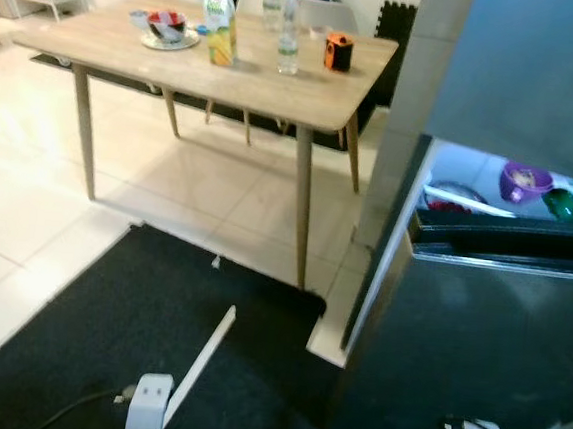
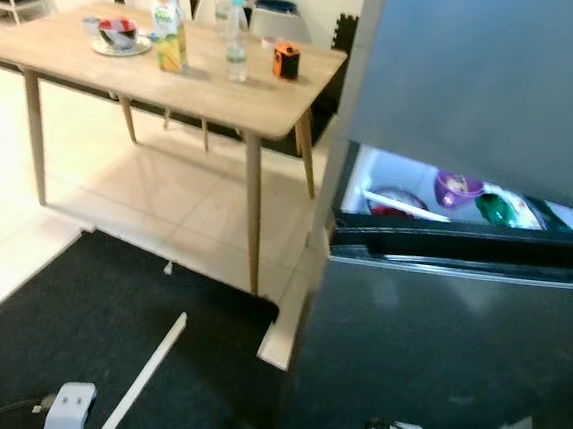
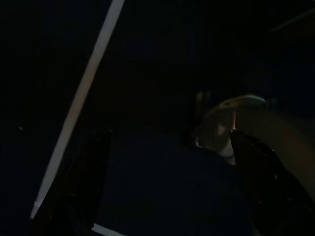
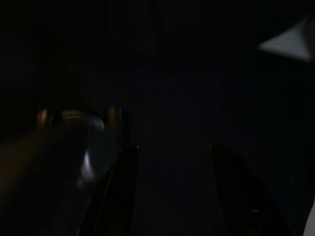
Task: Restocking fridge
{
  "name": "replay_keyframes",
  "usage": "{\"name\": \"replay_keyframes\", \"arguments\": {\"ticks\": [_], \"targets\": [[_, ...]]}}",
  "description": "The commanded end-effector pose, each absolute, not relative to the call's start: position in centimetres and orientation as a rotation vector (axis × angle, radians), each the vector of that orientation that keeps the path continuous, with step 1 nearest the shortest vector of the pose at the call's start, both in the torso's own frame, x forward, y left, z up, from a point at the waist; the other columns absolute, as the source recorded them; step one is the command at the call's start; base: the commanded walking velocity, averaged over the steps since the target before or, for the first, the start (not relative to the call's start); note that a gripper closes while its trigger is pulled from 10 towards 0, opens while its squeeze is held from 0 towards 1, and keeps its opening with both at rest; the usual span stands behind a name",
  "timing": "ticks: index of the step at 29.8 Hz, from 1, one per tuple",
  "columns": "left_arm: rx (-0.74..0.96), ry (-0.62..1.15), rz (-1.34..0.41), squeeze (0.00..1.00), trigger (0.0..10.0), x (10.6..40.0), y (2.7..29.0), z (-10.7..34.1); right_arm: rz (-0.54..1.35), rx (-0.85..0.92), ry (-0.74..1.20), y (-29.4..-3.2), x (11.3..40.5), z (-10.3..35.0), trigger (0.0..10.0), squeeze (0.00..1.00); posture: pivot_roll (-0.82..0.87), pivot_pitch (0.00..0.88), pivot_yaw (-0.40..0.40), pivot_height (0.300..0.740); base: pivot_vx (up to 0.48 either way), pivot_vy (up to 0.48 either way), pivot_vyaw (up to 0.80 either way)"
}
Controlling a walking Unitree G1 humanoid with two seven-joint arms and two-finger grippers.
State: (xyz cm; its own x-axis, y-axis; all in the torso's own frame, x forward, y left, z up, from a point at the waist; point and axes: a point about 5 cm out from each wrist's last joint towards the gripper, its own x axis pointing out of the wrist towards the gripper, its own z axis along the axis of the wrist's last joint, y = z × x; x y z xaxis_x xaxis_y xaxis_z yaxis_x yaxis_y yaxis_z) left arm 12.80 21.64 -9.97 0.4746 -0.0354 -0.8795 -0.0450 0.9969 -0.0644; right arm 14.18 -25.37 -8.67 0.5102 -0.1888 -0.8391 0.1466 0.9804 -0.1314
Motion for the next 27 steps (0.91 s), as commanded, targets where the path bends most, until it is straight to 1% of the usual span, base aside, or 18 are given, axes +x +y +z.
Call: {"name": "replay_keyframes", "arguments": {"ticks": [1, 2, 5, 6, 7, 8, 10, 12, 13, 14, 15, 18, 19, 20, 21, 23, 26, 27], "targets": [[-0.077, 1.087, 0.012, 0.0, 10.0, 12.6, 21.7, -10.0, -0.208, -0.056, 0.976, -25.7, 15.0, -8.2, 10.0, 0.0, -0.02, 0.0, 0.01, 0.74, 0.0, 0.0, 0.0], [-0.077, 1.087, 0.012, 0.0, 10.0, 12.6, 21.7, -10.0, -0.208, -0.056, 0.976, -25.7, 15.0, -8.2, 10.0, 0.0, -0.02, 0.0, 0.01, 0.74, 0.0, 0.0, 0.0], [-0.075, 1.091, -0.009, 0.0, 10.0, 12.5, 21.3, -10.2, -0.122, 0.174, 0.807, -24.7, 18.2, -6.8, 10.0, 0.0, -0.01, 0.0, 0.0, 0.74, 0.0, 0.0, 0.0], [-0.075, 1.091, -0.009, 0.0, 10.0, 12.5, 21.3, -10.2, -0.122, 0.174, 0.807, -24.7, 18.2, -6.8, 10.0, 0.0, -0.01, 0.0, 0.0, 0.74, 0.0, 0.0, 0.0], [-0.075, 1.092, -0.013, 0.0, 10.0, 12.4, 21.2, -10.2, -0.084, 0.247, 0.754, -24.4, 19.1, -6.2, 10.0, 0.0, -0.01, 0.0, 0.0, 0.74, 0.0, 0.0, 0.0], [-0.072, 1.094, -0.018, 0.0, 10.0, 12.4, 21.2, -10.2, 0.004, 0.328, 0.686, -23.6, 20.4, -5.5, 10.0, 0.0, -0.01, 0.0, 0.0, 0.74, 0.0, 0.0, 0.0], [-0.068, 1.097, -0.023, 0.0, 10.0, 12.3, 21.2, -10.2, 0.148, 0.421, 0.583, -22.6, 22.2, -4.1, 10.0, 0.0, -0.01, 0.0, -0.001, 0.74, 0.0, 0.0, 0.0], [-0.068, 1.097, -0.023, 0.0, 10.0, 12.3, 21.2, -10.2, 0.148, 0.421, 0.583, -22.6, 22.2, -4.1, 10.0, 0.0, -0.01, 0.0, -0.001, 0.74, 0.0, 0.0, 0.0], [-0.062, 1.101, -0.022, 0.0, 10.0, 12.2, 21.5, -10.2, 0.288, 0.48, 0.477, -21.8, 24.1, -2.3, 10.0, 0.0, -0.01, 0.0, -0.001, 0.74, 0.0, 0.0, 0.0], [-0.06, 1.102, -0.022, 0.0, 10.0, 12.1, 21.5, -10.2, 0.318, 0.491, 0.453, -21.6, 24.5, -1.9, 10.0, 0.0, -0.01, 0.0, -0.001, 0.74, 0.0, 0.0, 0.0], [-0.058, 1.105, -0.02, 0.0, 10.0, 12.0, 21.7, -10.2, 0.368, 0.54, 0.372, -21.5, 26.0, -0.4, 10.0, 0.0, -0.01, 0.0, -0.002, 0.74, 0.0, 0.0, 0.0], [-0.057, 1.105, -0.02, 0.0, 10.0, 12.0, 21.8, -10.2, 0.401, 0.553, 0.326, -21.4, 26.8, 0.6, 10.0, 0.0, -0.01, 0.0, -0.004, 0.74, 0.0, 0.0, 0.0], [-0.057, 1.105, -0.019, 0.0, 10.0, 11.9, 21.8, -10.2, 0.43, 0.539, 0.27, -21.1, 28.0, 1.8, 10.0, 0.0, -0.01, 0.0, -0.004, 0.74, 0.0, 0.0, 0.0], [-0.057, 1.105, -0.019, 0.0, 10.0, 11.9, 21.8, -10.2, 0.43, 0.539, 0.27, -21.1, 28.0, 1.8, 10.0, 0.0, -0.01, 0.0, -0.004, 0.74, 0.0, 0.0, 0.0], [-0.056, 1.105, -0.019, 0.0, 10.0, 11.9, 21.8, -10.2, 0.438, 0.498, 0.227, -20.9, 29.1, 2.9, 10.0, 0.0, -0.01, 0.0, -0.007, 0.74, 0.0, 0.0, 0.0], [-0.056, 1.106, -0.02, 0.0, 10.0, 11.8, 21.8, -10.2, 0.404, 0.43, 0.181, -20.7, 30.5, 4.1, 10.0, 0.0, 0.0, 0.0, -0.01, 0.74, 0.0, 0.0, 0.0], [-0.056, 1.106, -0.02, 0.0, 10.0, 11.8, 21.7, -10.2, 0.371, 0.41, 0.154, -20.7, 31.2, 4.9, 10.0, 0.0, 0.0, 0.0, -0.01, 0.74, 0.0, 0.0, 0.0], [-0.056, 1.106, -0.02, 0.0, 10.0, 11.8, 21.7, -10.2, 0.325, 0.383, 0.121, -20.7, 32.2, 5.9, 10.0, 0.0, 0.0, 0.0, -0.008, 0.74, 0.0, 0.0, 0.0]]}}
